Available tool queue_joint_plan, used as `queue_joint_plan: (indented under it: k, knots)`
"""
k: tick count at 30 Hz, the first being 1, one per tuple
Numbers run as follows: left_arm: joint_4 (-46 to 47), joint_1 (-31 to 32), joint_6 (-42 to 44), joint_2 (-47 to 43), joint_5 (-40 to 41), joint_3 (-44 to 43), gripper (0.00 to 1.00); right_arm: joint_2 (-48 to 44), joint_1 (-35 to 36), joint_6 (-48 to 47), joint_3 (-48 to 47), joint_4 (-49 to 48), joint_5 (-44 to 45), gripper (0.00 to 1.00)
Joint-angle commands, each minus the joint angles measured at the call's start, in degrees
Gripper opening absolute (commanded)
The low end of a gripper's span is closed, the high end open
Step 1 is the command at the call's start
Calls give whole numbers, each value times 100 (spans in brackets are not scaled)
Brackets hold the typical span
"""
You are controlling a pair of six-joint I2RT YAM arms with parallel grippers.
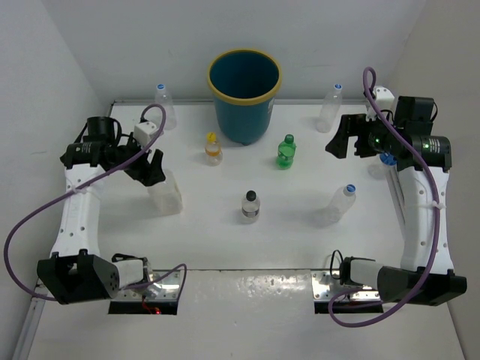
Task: Put the plastic bottles in the bin
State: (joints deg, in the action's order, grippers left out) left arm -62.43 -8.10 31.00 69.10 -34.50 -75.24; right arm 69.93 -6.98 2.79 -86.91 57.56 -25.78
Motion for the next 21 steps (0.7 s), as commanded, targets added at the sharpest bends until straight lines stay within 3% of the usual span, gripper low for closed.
queue_joint_plan:
  k: [1, 11, 21]
  knots:
    - [188, 89, 46, 24, -66, 45, 74, -6, 22, -77, -10, -26, -85, 100]
    - [354, 142, 46, 77, 39, 300, 55, 29, 22, -59, -1, -52, -94, 100]
    - [416, 142, -137, 296, 93, 55, 14, 21, 30, -50, 52, -70, -85, 99]
